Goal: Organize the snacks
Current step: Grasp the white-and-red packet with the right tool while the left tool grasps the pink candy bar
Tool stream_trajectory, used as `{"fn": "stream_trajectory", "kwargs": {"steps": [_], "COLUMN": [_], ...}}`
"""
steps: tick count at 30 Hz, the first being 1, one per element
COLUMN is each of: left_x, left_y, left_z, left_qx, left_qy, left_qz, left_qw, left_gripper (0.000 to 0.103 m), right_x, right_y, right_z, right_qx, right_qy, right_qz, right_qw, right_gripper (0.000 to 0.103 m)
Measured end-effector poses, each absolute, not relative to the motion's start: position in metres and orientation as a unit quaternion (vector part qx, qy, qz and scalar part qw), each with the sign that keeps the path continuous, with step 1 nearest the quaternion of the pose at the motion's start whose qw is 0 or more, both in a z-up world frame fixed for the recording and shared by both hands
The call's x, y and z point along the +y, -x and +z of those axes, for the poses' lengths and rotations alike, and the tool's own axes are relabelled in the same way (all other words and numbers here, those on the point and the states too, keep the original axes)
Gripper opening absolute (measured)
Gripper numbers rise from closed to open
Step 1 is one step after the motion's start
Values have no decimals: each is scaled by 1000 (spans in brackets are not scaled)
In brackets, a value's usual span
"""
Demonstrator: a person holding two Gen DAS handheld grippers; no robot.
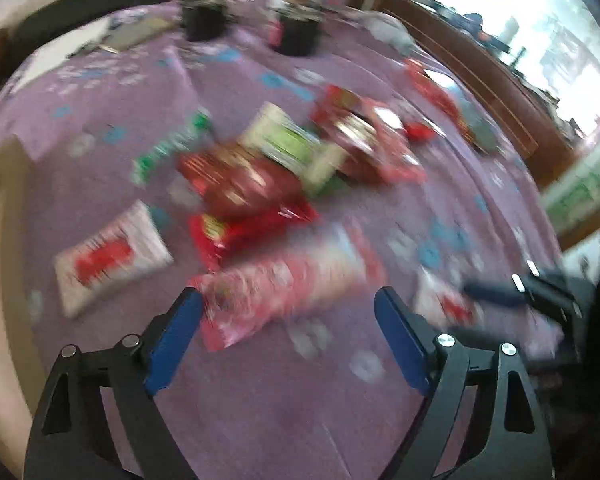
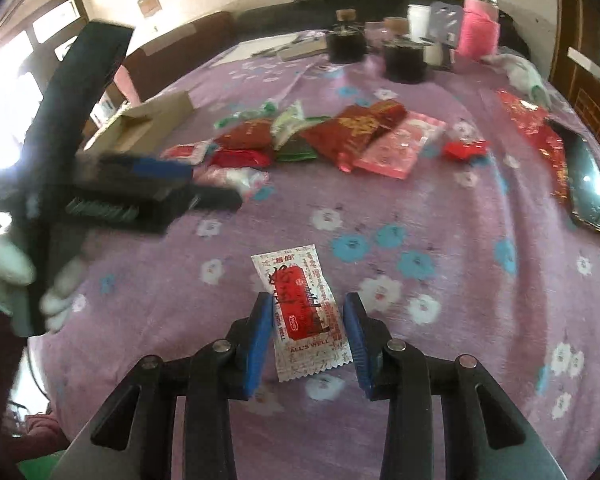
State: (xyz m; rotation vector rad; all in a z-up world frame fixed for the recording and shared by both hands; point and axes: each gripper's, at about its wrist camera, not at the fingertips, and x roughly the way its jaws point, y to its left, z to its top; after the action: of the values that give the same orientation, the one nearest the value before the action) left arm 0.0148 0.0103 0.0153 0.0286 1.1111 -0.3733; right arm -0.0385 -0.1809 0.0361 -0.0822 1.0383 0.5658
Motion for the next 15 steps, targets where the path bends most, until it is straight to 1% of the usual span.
{"fn": "stream_trajectory", "kwargs": {"steps": [3,5,7,11,15], "left_x": [-3,-9,-12,-17,-25], "left_y": [12,29,34,19,-3], "left_z": [18,26,35,42,35], "left_qx": [533,523,505,453,441], "left_qy": [-48,-74,-81,-101,-117], "left_qz": [-219,-228,-217,-158,-143], "left_qw": [816,818,832,871,878], "left_gripper": [88,88,88,88,88], "right_x": [-190,-196,-198,-199,-189], "right_y": [36,37,33,35,37], "right_z": [34,35,35,35,32], "right_qx": [491,491,490,478,480], "right_qy": [35,36,33,27,36], "right_qz": [266,258,258,264,270], "right_qw": [829,831,832,837,834], "right_gripper": [39,41,41,42,42]}}
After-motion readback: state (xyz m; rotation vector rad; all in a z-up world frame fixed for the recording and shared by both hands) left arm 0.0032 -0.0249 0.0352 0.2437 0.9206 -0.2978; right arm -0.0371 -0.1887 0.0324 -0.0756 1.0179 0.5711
